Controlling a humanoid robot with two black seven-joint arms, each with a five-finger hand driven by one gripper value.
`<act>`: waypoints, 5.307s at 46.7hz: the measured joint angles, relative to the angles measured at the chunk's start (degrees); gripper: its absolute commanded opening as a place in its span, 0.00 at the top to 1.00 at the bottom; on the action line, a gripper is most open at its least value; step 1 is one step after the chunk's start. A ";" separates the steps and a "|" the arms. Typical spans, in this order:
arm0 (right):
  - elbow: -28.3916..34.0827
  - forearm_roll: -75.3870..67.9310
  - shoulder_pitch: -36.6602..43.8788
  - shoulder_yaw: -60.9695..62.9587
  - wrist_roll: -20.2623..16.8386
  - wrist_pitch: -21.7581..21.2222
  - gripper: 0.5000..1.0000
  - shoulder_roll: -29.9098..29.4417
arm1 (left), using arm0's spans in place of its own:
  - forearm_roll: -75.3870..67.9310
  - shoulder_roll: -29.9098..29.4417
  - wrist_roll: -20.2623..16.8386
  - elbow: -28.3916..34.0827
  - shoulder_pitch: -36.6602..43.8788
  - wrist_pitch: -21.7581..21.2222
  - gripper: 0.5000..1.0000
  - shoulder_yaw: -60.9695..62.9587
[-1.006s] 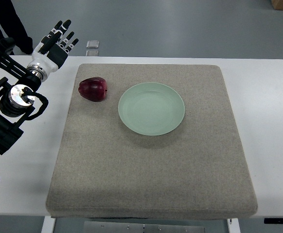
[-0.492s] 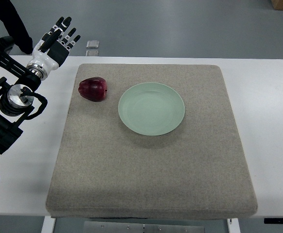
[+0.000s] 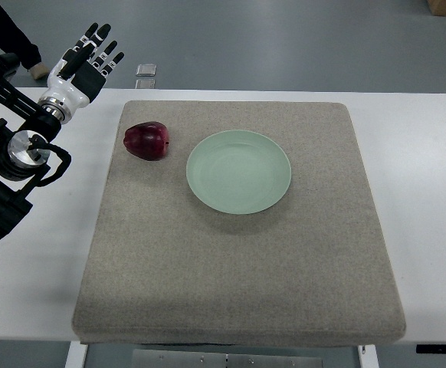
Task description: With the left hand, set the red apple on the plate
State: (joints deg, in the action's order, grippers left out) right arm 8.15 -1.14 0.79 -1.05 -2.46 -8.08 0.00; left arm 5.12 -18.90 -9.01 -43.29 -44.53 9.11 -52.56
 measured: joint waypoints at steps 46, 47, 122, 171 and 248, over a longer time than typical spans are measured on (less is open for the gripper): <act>-0.01 0.00 0.00 0.00 0.00 -0.01 0.14 0.00 | -6.52 -2.99 0.40 -1.93 -2.74 11.80 0.04 4.15; 0.00 0.00 0.00 0.00 0.00 0.00 0.14 0.00 | -7.65 -3.30 0.41 -2.18 -3.00 11.84 0.04 4.46; 0.01 0.00 0.01 0.00 0.00 0.00 0.14 0.00 | -79.70 -19.80 18.29 -26.02 -26.29 14.52 0.01 34.91; 0.01 0.00 0.00 0.00 0.00 -0.01 0.14 0.00 | -80.44 -19.89 19.94 -26.30 -21.76 14.02 0.14 36.38; 0.03 0.00 0.00 0.00 0.00 -0.01 0.14 0.00 | -84.05 -13.09 18.87 -20.87 -18.08 10.07 1.00 36.36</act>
State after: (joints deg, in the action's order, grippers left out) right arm 8.17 -1.14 0.79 -1.05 -2.46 -8.09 0.00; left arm -78.92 -31.99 9.86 -64.15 -62.61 19.18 -16.19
